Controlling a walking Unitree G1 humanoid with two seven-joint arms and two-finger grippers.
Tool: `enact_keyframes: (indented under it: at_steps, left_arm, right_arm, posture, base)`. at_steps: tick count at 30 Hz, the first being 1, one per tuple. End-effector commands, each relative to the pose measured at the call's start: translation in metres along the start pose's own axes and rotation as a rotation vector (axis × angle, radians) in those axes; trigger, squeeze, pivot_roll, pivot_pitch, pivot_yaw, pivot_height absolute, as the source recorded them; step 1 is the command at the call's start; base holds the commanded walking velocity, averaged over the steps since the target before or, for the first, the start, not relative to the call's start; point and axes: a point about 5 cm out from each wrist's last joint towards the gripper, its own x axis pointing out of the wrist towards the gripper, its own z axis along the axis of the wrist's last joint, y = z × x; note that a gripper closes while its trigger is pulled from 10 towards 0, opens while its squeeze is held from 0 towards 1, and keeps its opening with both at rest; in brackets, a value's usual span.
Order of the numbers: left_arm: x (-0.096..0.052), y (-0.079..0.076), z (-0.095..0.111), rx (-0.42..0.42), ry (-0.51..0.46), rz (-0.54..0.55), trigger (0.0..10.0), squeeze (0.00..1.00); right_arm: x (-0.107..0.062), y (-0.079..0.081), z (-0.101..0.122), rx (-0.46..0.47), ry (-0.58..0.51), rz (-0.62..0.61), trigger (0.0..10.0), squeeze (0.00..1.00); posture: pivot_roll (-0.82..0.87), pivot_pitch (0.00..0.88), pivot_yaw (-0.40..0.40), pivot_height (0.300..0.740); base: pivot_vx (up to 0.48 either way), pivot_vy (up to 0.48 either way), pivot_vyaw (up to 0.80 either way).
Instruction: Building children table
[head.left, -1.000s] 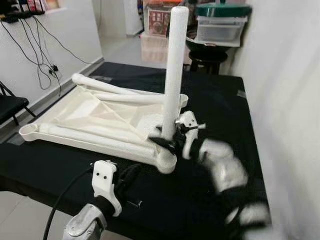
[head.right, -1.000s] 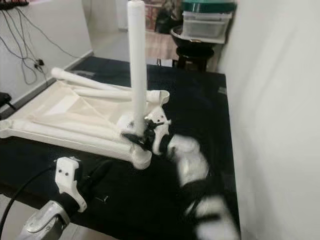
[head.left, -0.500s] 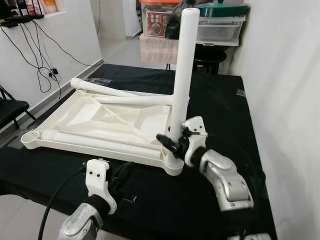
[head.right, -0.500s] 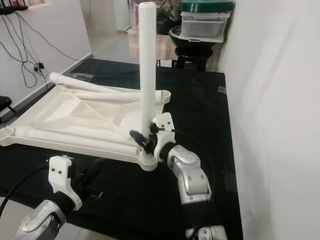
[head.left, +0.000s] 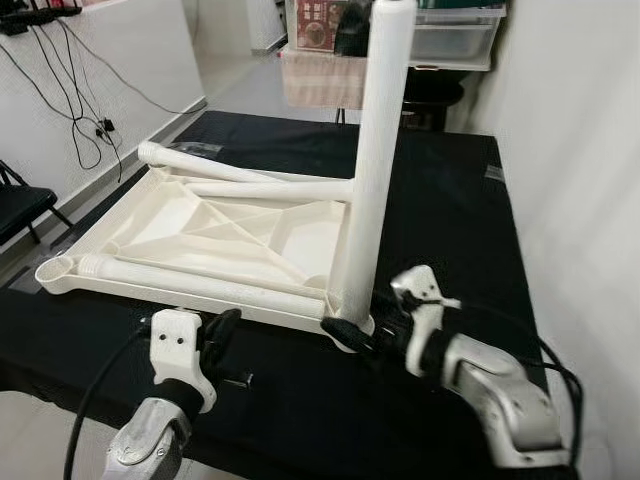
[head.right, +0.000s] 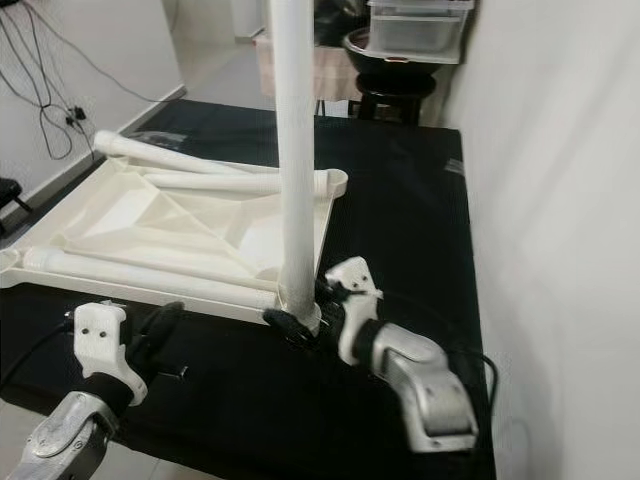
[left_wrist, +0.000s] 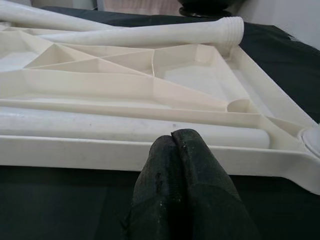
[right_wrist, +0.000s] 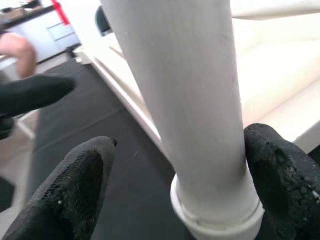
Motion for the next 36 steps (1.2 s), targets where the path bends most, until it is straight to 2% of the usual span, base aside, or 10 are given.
enact_keyframes:
  at_steps: [1, 2, 6, 11, 15, 19, 27, 28, 30, 36]
  left_arm:
    - [-0.002, 0.003, 0.003, 0.018, -0.008, 0.034, 10.0, 0.0]
    - [-0.003, 0.005, 0.002, 0.018, -0.007, 0.049, 10.0, 0.0]
    - [-0.004, 0.01, 0.001, 0.011, -0.002, 0.092, 10.0, 0.0]
    - [-0.008, 0.017, -0.003, 0.032, 0.023, 0.154, 10.0, 0.0]
    - [-0.009, 0.019, -0.004, 0.037, 0.033, 0.173, 10.0, 0.0]
    - [-0.01, 0.019, -0.01, 0.054, 0.07, 0.178, 10.0, 0.0]
    - [-0.009, 0.017, -0.01, 0.075, 0.063, 0.157, 10.0, 0.0]
    - [-0.009, 0.016, -0.01, 0.07, 0.064, 0.148, 10.0, 0.0]
    - [-0.009, 0.016, -0.011, 0.072, 0.066, 0.142, 10.0, 0.0]
    - [-0.009, 0.015, -0.011, 0.076, 0.068, 0.138, 10.0, 0.0]
  right_arm:
    - [0.0, 0.017, -0.003, 0.018, 0.014, 0.16, 10.0, 0.87]
    - [-0.005, 0.02, -0.003, 0.02, 0.031, 0.207, 10.0, 0.0]
    - [-0.016, 0.023, -0.005, 0.003, 0.087, 0.292, 10.0, 0.0]
    - [-0.025, 0.012, -0.008, -0.026, 0.133, 0.28, 10.0, 0.0]
    - [-0.029, 0.011, -0.005, -0.031, 0.143, 0.296, 10.0, 0.0]
    - [-0.036, 0.007, -0.003, -0.058, 0.183, 0.317, 10.0, 0.0]
    - [-0.032, -0.009, -0.001, -0.098, 0.17, 0.192, 10.0, 0.0]
    - [-0.029, -0.018, 0.0, -0.096, 0.162, 0.113, 10.0, 0.0]
    - [-0.027, -0.026, 0.003, -0.088, 0.141, 0.043, 10.0, 0.0]
    - [-0.027, -0.029, 0.007, -0.071, 0.114, 0.029, 10.0, 0.0]
  posture:
    - [-0.03, 0.062, 0.017, 0.74]
    - [-0.04, 0.063, 0.016, 0.74]
    - [-0.04, 0.057, 0.018, 0.74]
    - [-0.03, 0.056, 0.02, 0.74]
    - [-0.03, 0.055, 0.015, 0.74]
    - [-0.03, 0.048, 0.011, 0.74]
    - [-0.03, 0.043, 0.011, 0.74]
    - [-0.03, 0.045, 0.011, 0.74]
    - [-0.03, 0.046, 0.011, 0.74]
    - [-0.03, 0.051, 0.01, 0.74]
  base:
    - [0.0, 0.0, 0.0]
    - [0.0, 0.0, 0.0]
    - [0.0, 0.0, 0.0]
    - [0.0, 0.0, 0.0]
    - [0.0, 0.0, 0.0]
    - [0.0, 0.463, 0.0]
    - [0.0, 0.115, 0.0]
    - [0.0, 0.0, 0.0]
    - [0.0, 0.0, 0.0]
    - [0.0, 0.0, 0.0]
